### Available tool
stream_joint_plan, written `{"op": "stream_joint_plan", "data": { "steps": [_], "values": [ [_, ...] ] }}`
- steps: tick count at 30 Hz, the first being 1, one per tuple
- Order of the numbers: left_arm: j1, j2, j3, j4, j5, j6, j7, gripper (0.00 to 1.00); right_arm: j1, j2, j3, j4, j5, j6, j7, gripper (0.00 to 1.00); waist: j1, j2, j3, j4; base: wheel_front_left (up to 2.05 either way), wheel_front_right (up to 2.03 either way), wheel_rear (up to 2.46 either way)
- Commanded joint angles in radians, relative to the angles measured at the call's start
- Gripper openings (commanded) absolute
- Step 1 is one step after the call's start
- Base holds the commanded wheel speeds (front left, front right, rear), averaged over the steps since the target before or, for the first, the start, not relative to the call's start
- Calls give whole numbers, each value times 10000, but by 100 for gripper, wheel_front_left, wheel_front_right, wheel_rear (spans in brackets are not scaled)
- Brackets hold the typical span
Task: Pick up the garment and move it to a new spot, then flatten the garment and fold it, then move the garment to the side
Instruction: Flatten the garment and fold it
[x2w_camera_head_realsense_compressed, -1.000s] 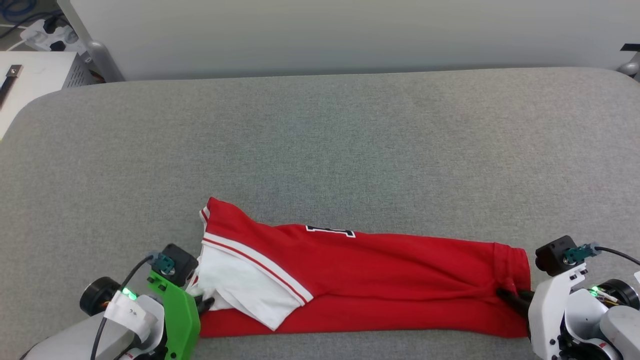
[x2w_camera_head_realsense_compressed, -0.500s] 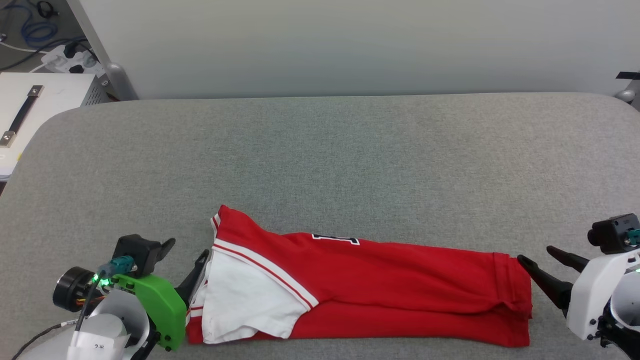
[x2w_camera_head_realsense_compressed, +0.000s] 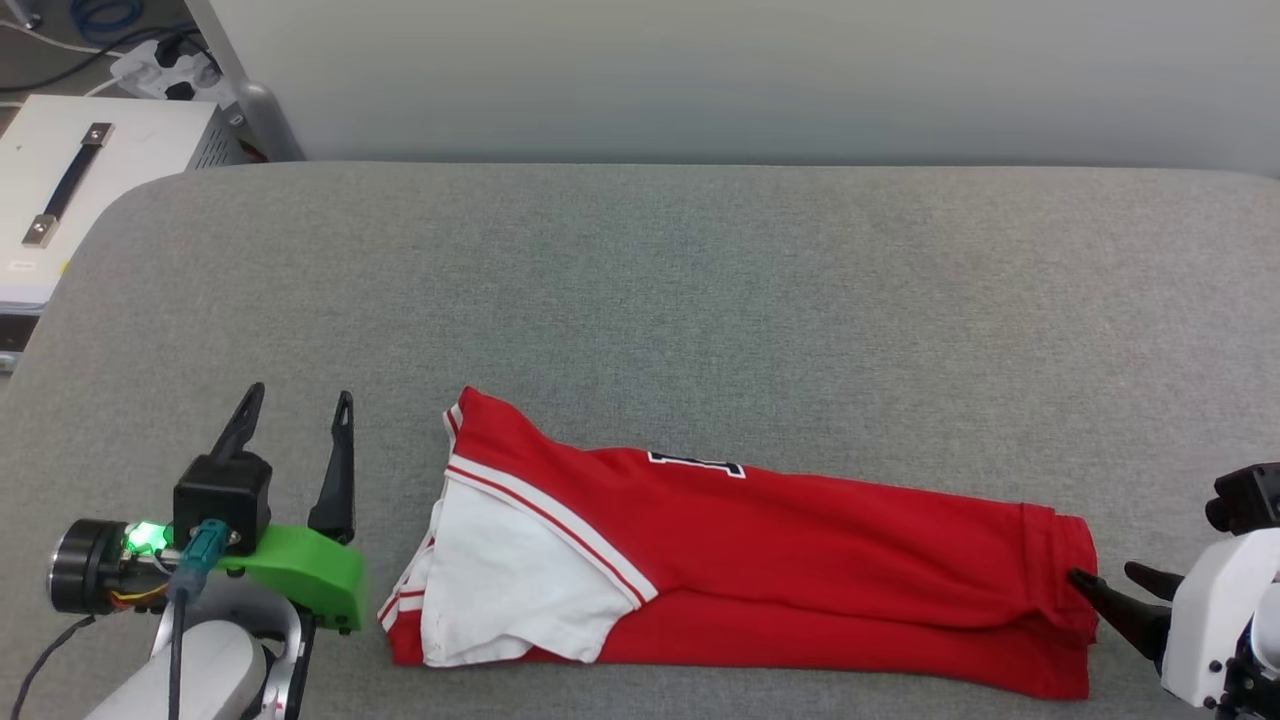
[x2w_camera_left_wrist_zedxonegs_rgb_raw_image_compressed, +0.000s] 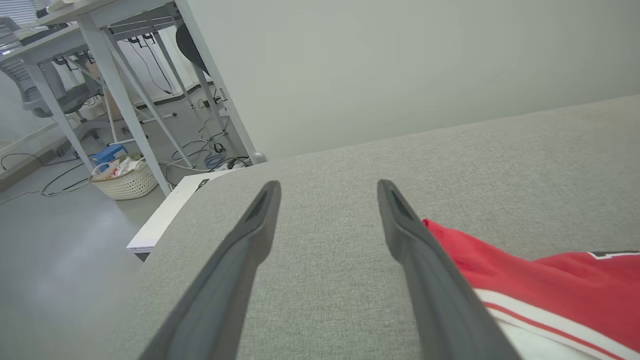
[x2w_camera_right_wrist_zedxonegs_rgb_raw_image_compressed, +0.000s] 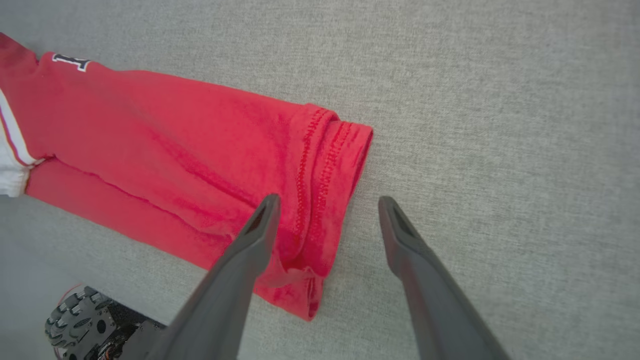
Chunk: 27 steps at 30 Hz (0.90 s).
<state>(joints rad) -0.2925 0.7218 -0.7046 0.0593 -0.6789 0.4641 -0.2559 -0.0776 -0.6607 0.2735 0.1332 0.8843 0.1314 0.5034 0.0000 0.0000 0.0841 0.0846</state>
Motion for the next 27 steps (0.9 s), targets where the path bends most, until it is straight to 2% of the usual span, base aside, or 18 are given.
{"op": "stream_joint_plan", "data": {
  "steps": [1, 5, 12, 18, 24, 25, 26, 27],
  "values": [
    [393, -218, 387, -85, 351, 91, -56, 100, 95, 109, -63, 94, -18, -7, 87, 100, 0, 0, 148, 152, 0, 0, 0],
    [1230, -945, 1597, -188, 1269, -88, -57, 100, 79, 343, -241, 453, -58, -7, 233, 100, 0, 0, 310, 319, 0, 0, 0],
    [2091, -2282, 2964, -175, 2439, -851, -58, 100, 59, 690, -194, 1002, 252, -7, 386, 100, 0, 0, 598, 590, 0, 0, 0],
    [2464, -3467, 4053, -51, 3444, -1602, -58, 100, -253, 1021, 457, 1181, 408, -7, 338, 100, 0, 0, 794, 665, 0, 0, 0],
    [2709, -4265, 4905, -66, 4275, -2204, -58, 100, -509, 1062, 985, 1250, 395, -7, 36, 100, 0, 0, 868, 687, 0, 0, 0],
    [2748, -4354, 5016, -71, 4403, -2268, -58, 100, -553, 1016, 1046, 1238, 347, -7, -73, 36, 0, 0, 864, 676, 0, 0, 0],
    [2793, -4466, 5156, -97, 4558, -2336, -58, 100, -602, 968, 1081, 1253, 308, -7, -221, 0, 0, 0, 860, 665, 0, 0, 0],
    [2831, -4547, 5258, -119, 4677, -2395, -58, 100, -620, 933, 1117, 1270, 325, -7, -282, 0, 0, 0, 852, 658, 0, 0, 0]
  ]
}}
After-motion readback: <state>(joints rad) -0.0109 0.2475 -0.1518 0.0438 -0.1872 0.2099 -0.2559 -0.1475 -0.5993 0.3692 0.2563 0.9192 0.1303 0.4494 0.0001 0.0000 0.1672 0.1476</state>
